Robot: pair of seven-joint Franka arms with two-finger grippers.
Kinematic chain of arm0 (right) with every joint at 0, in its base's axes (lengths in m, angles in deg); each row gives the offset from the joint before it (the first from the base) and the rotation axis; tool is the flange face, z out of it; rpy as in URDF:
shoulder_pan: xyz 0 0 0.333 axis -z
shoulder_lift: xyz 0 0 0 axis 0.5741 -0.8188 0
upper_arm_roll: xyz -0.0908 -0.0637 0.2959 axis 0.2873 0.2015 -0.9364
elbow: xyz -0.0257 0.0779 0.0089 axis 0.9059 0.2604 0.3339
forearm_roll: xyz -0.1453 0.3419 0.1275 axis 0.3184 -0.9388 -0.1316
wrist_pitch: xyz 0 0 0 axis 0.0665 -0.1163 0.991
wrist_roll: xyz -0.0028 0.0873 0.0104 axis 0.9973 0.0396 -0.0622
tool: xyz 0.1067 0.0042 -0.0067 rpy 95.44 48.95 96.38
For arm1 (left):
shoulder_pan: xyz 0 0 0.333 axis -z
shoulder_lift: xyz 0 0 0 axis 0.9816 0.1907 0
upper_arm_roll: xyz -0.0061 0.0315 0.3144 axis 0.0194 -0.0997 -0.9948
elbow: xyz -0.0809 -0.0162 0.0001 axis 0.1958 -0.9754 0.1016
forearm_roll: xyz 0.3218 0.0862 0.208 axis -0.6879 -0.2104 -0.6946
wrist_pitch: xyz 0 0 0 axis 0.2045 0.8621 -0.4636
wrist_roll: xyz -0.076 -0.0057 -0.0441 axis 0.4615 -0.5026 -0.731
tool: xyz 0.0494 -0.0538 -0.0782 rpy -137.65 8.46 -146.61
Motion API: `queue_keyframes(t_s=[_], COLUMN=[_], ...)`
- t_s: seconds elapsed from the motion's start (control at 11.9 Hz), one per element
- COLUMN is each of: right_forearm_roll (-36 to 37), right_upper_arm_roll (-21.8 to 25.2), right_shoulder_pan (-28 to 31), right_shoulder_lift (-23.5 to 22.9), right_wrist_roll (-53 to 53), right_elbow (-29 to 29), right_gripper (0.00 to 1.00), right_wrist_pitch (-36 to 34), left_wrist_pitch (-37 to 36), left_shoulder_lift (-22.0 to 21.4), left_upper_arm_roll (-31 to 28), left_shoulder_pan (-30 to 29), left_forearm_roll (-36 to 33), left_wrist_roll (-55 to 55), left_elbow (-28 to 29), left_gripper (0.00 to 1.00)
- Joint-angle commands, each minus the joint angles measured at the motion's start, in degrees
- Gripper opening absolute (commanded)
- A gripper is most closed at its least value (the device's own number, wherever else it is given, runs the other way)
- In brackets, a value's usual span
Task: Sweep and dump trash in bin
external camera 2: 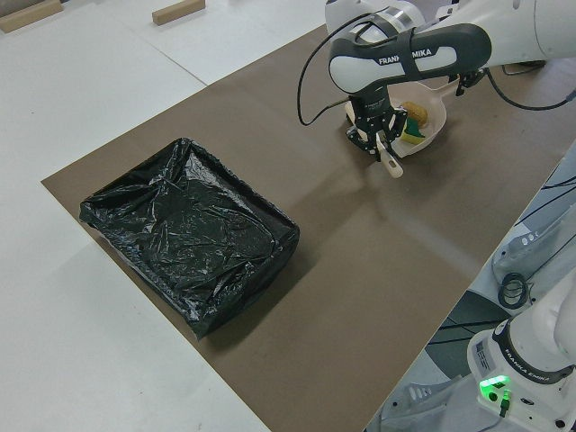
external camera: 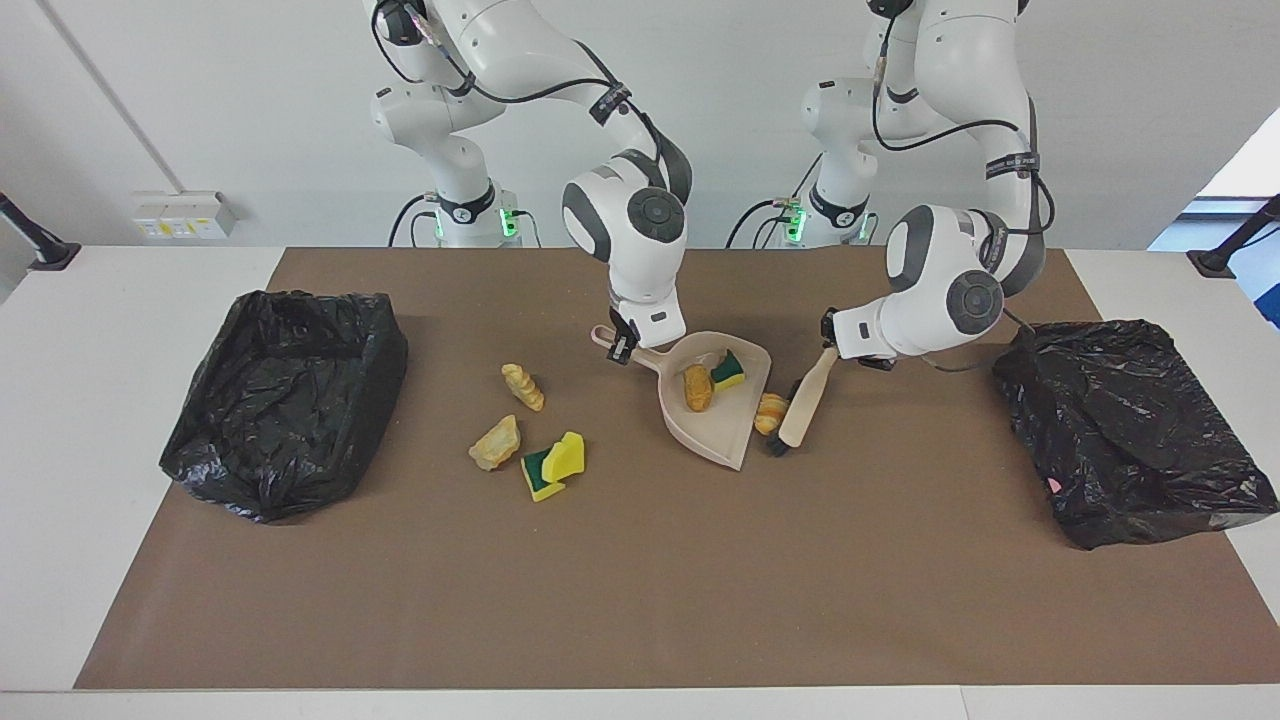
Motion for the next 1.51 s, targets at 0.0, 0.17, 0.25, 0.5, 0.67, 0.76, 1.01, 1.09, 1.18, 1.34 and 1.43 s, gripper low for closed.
queue_keyframes(t_s=[0.0,0.17,0.25,0.5,0.67,0.76,1.01,1.09,1.18,1.34,1.43], right_forearm_roll=[0.50,0.50,0.50,0.50,0.41,0.41,-0.55,-0.82,-0.91,-0.91,-0.99], right_upper_arm_roll=[-0.32,-0.32,-0.32,-0.32,-0.32,-0.32,-0.40,-0.40,-0.49,-0.40,-0.40], right_shoulder_pan=[0.37,0.28,0.37,0.37,0.98,1.51,4.93,6.50,8.17,9.68,10.47], right_shoulder_lift=[0.18,0.18,0.18,0.18,1.05,1.93,6.05,7.63,8.95,10.72,11.68], right_wrist_roll=[1.65,1.65,1.65,1.65,1.39,1.39,0.95,0.86,0.60,-0.37,-0.37], right_elbow=[0.63,0.63,0.71,0.89,0.89,0.72,0.89,0.98,1.24,1.59,1.59], right_gripper=[0.00,0.00,0.00,0.00,0.00,0.00,0.00,0.00,0.00,0.00,0.00], right_wrist_pitch=[-1.25,-1.17,-1.17,-1.17,-1.43,-2.04,-4.76,-5.03,-6.51,-8.02,-8.11], left_wrist_pitch=[0.02,-0.33,-0.42,-2.78,-5.16,-6.65,-8.25,-7.55,-6.06,-3.85,-3.50], left_shoulder_lift=[-3.57,-4.97,-6.11,-9.44,-14.18,-16.73,-23.67,-26.48,-28.95,-31.25,-31.34], left_upper_arm_roll=[2.53,2.54,2.54,2.37,2.19,2.28,6.21,8.50,11.56,16.41,18.52], left_shoulder_pan=[-0.42,-0.51,-0.60,-0.86,-1.65,-1.65,-1.56,-1.56,-1.65,-1.56,-1.56], left_forearm_roll=[5.55,9.94,11.01,12.60,10.85,8.23,5.57,4.79,4.78,4.78,4.86], left_wrist_roll=[-6.01,-11.82,-14.19,-18.77,-21.15,-23.60,-32.39,-34.94,-38.44,-46.96,-49.35], left_elbow=[3.14,2.70,2.70,2.52,3.48,3.75,7.59,10.40,12.95,15.35,16.05], left_gripper=[0.00,0.00,0.00,0.00,0.00,0.00,0.00,0.00,0.00,0.00,0.00])
